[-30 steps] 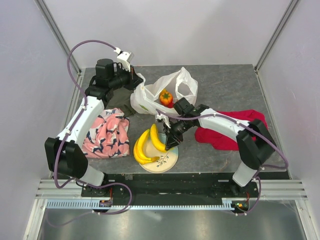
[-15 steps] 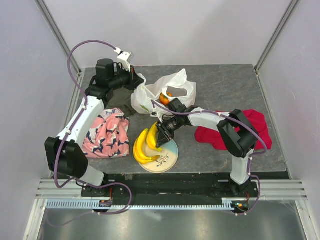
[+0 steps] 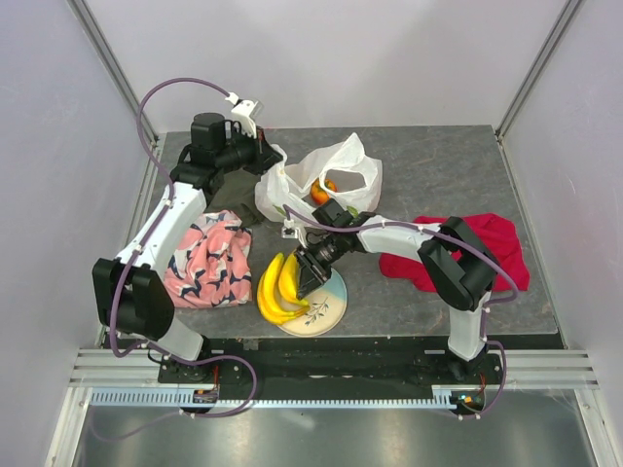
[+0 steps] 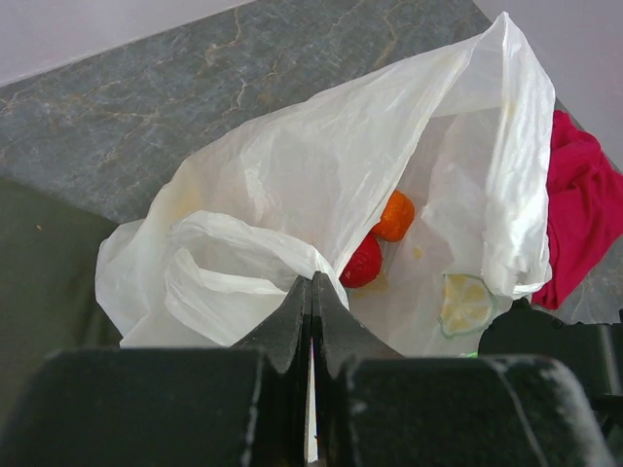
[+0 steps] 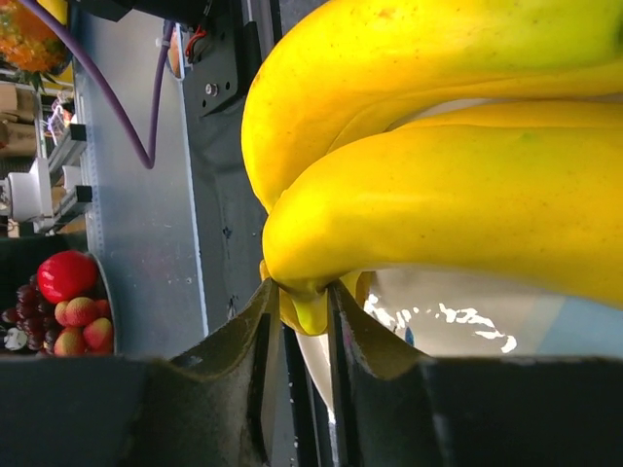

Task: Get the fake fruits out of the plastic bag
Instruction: Adjust the fake fruit on the plate.

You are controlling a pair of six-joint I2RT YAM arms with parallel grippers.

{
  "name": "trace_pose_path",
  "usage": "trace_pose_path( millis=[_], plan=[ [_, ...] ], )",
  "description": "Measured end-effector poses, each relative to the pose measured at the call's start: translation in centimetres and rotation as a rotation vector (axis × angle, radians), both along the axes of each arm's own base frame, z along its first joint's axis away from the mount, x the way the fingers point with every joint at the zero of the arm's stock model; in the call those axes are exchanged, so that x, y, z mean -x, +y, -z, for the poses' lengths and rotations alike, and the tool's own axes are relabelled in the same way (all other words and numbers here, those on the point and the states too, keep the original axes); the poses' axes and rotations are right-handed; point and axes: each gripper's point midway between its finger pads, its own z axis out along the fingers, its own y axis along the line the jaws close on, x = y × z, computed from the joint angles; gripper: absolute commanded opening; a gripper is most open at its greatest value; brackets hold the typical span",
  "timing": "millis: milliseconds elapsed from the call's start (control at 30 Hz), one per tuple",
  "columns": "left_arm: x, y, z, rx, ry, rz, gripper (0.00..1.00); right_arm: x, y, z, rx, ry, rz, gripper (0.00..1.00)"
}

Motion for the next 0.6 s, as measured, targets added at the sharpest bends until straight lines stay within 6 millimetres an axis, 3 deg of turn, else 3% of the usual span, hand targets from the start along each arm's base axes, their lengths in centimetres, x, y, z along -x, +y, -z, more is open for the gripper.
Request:
trace_pose_path(
  millis=[67, 133, 167, 300, 433, 533, 600],
  plan=[
    [0.0, -0.1, 0.0, 0.004, 0.003, 0.005, 0.02, 0.1, 0.0, 0.0, 0.012, 0.012, 0.0, 0.54],
    [0.0, -0.2, -0.1, 0.008, 0.004, 0.01, 0.02, 0.0, 0.0, 0.2, 0.03, 0.024, 0.001, 0.87],
    [0.0, -0.2, -0.1, 0.01, 0.005, 0.011, 0.02, 0.0, 0.0, 0.3, 0.043, 0.034, 0.004, 0.98],
    [0.0, -0.3, 0.0, 0.015, 0.011, 0.011, 0.02, -0.3, -0.5, 0.3, 0.075, 0.034, 0.013, 0.98],
    [-0.1, -0.4, 0.1, 0.02, 0.015, 0.01, 0.02, -1.9, -1.5, -0.8, 0.104, -0.014, 0.021, 0.98],
    [-0.1, -0.4, 0.1, 0.024, 0.02, 0.008, 0.02, -3.9, -2.3, -3.5, 0.106, -0.102, 0.02, 0.98],
    [0.0, -0.5, 0.1, 0.025, 0.02, 0.01, 0.02, -5.8, -2.9, -6.5, 0.089, -0.198, 0.025, 0.98]
  ],
)
